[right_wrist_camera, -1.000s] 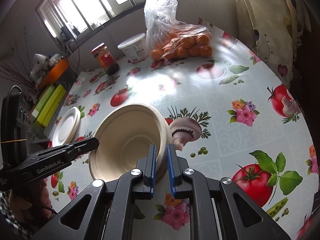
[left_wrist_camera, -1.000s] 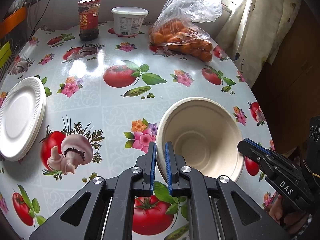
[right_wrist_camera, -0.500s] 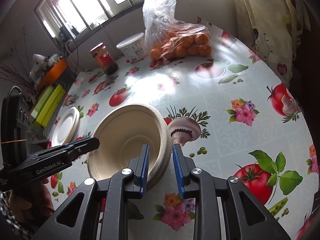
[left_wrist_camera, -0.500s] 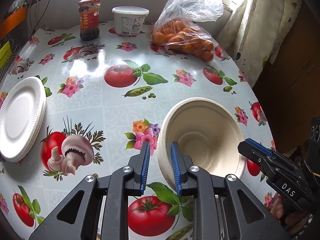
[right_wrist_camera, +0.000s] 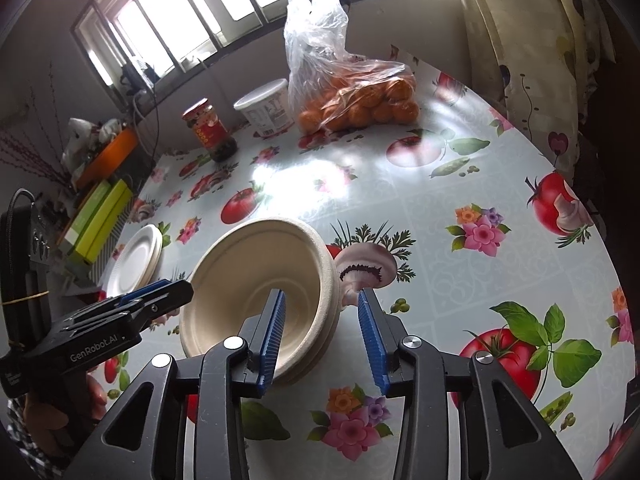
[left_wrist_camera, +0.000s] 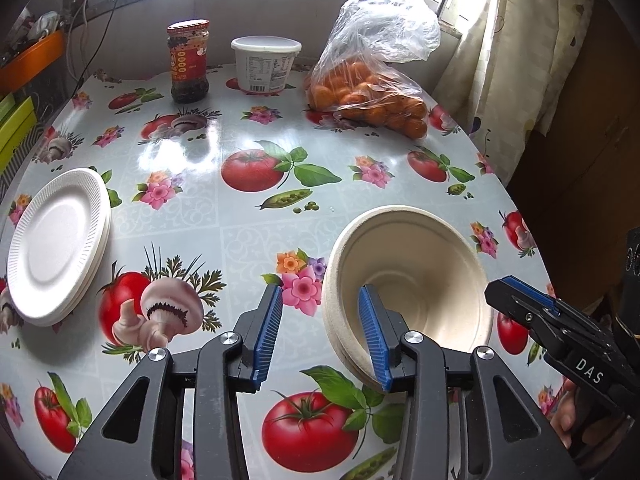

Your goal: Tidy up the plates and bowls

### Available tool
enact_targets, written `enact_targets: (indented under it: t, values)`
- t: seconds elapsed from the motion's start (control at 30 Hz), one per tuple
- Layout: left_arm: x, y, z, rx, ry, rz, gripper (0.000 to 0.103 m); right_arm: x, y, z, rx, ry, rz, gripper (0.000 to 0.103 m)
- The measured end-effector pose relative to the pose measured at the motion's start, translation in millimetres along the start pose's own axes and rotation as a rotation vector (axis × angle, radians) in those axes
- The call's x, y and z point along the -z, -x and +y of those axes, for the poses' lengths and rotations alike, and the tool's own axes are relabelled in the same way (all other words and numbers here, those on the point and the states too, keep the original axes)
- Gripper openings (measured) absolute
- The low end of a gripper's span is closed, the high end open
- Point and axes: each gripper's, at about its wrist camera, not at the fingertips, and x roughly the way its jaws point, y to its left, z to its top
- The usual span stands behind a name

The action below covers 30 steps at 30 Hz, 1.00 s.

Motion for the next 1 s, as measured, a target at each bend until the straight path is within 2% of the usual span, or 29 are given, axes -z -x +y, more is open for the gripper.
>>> enact_targets:
  t: [0.3,0.47,1.0]
  values:
    - [10.8,8.4,2.2,0.005,0.0,-0.026,0.041,4.6,6.1,-5.4,0.03,0.016,-0.018,0.039]
    - [17.1,9.5,6.2,0.015,0.015,-0.018,0.041,7.7,6.9,-7.9,0.024,0.015,-0.016,0.045]
    - [23.7,8.6,15.3,0.143,0.093,0.004,0.041,10.1,1.4,-9.4,-0.028,0.009,0.004,0.049]
